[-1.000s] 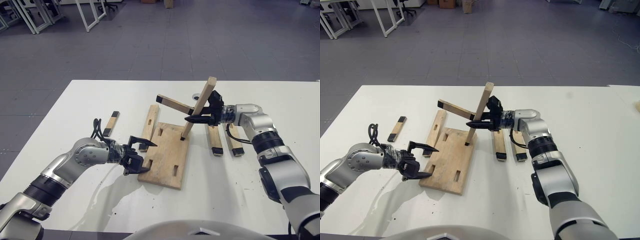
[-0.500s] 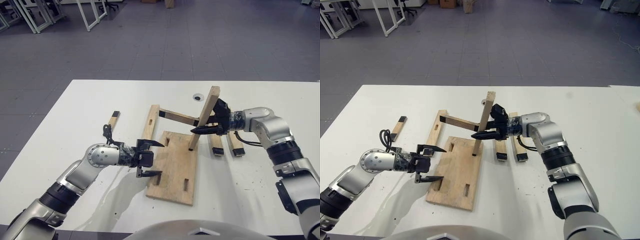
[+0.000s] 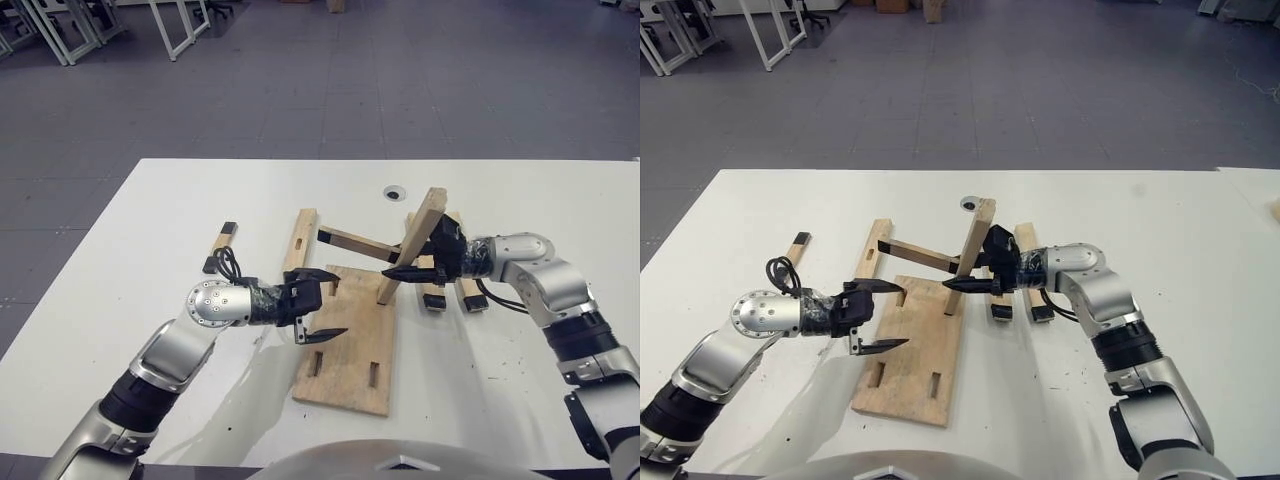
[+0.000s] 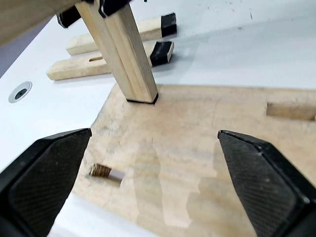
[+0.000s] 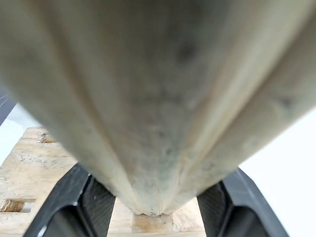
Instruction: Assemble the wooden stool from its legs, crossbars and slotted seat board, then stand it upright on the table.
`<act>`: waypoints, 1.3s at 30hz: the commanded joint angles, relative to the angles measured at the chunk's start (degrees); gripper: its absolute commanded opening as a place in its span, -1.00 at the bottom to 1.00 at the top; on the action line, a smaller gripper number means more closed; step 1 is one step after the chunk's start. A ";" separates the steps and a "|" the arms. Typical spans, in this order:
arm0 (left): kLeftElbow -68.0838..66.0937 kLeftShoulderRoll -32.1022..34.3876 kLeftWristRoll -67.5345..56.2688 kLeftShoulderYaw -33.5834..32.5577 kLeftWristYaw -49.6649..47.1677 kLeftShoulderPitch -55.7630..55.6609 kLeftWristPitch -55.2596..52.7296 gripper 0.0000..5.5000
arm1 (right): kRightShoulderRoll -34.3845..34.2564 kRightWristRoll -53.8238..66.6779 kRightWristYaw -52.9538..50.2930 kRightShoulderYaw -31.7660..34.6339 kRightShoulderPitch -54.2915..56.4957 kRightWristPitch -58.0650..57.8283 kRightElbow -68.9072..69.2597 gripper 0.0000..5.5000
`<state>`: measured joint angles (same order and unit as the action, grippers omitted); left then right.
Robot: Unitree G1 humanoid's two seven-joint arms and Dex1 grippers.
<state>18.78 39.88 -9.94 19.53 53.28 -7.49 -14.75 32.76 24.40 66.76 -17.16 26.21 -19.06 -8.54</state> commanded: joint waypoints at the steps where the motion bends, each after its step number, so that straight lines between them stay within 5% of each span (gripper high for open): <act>1: 4.15 -3.71 -0.52 0.54 -3.50 0.14 -5.91 0.73 | 0.57 -13.69 -8.22 -7.95 -4.47 -4.99 -9.32 -0.26; 12: 4.20 -4.67 1.63 2.01 -4.11 3.41 -9.59 0.73 | -0.57 -13.97 -5.20 -8.94 5.25 3.22 -16.68 -0.26; 19: 3.46 -1.90 5.17 4.87 -4.05 1.79 -22.91 0.73 | -0.62 -12.97 -5.47 -9.37 5.04 4.01 -15.79 -0.26; 25: 1.40 -0.82 7.80 7.23 -4.61 3.84 -20.87 0.73 | -0.96 -10.80 -4.82 -8.15 5.80 2.42 -13.97 -0.26; 34: 1.75 -1.56 7.66 6.83 -7.48 5.67 -21.53 0.73 | 0.18 -11.84 -3.40 -3.72 6.44 -1.47 -7.24 0.48; 39: 3.29 -2.78 6.91 6.48 -9.88 7.43 -23.33 0.73 | 10.64 -18.99 -6.27 -1.24 2.49 -3.09 -1.97 0.86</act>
<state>24.65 36.43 -5.46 24.57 45.67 -2.96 -33.41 38.65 10.00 63.56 -19.95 30.46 -21.78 -10.86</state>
